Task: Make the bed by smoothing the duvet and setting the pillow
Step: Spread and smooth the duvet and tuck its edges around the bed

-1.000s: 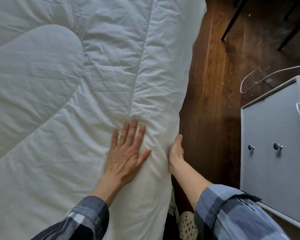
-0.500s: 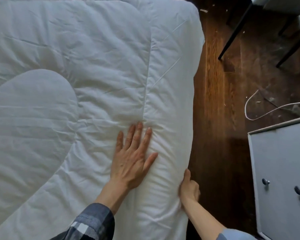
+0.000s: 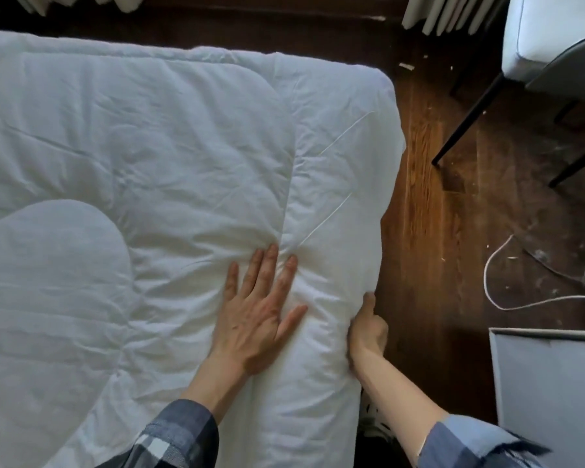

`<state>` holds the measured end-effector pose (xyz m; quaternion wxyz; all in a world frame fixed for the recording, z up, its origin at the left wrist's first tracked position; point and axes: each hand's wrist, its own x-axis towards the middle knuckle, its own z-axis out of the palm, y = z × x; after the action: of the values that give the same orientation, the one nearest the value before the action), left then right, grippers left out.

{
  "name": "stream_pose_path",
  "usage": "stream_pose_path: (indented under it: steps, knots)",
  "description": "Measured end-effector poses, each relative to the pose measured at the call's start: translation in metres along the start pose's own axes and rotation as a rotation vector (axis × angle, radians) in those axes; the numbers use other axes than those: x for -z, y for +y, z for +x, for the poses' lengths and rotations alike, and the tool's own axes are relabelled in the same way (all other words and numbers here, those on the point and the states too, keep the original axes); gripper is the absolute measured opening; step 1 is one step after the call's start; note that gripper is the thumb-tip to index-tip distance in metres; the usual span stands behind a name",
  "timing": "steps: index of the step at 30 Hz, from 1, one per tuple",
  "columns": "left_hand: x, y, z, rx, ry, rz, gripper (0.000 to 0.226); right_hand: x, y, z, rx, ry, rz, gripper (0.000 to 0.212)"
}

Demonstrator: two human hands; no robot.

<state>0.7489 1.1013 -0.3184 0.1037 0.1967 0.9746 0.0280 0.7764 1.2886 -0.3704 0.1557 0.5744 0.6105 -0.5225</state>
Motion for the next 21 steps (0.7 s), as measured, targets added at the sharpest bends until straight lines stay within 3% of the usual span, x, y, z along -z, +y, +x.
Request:
stream_pose_path:
  steps: [3, 8, 12, 16, 18, 21]
  knots:
    - [0.003, 0.000, 0.039, 0.006, 0.001, 0.003, 0.074, 0.016, 0.019, 0.021, -0.064, 0.063, -0.077, 0.078]
    - [0.012, 0.002, 0.081, 0.083, -0.013, -0.017, 0.076, 0.001, -0.006, 0.034, -0.088, -0.078, -0.210, 0.079]
    - [0.022, 0.009, 0.100, 0.119, -0.034, -0.030, 0.076, 0.000, -0.062, 0.054, -0.210, -0.156, 0.027, 0.088]
    - [0.030, 0.016, 0.125, 0.151, -0.030, -0.070, 0.076, -0.015, -0.136, 0.069, -0.182, -0.246, 0.219, 0.086]
    - [0.032, 0.017, 0.137, 0.160, -0.024, -0.083, 0.075, -0.018, -0.153, 0.078, -0.143, -0.220, 0.215, 0.083]
    - [0.032, 0.015, 0.151, 0.142, -0.024, -0.075, 0.075, -0.002, -0.142, 0.094, -0.064, -0.043, 0.060, 0.080]
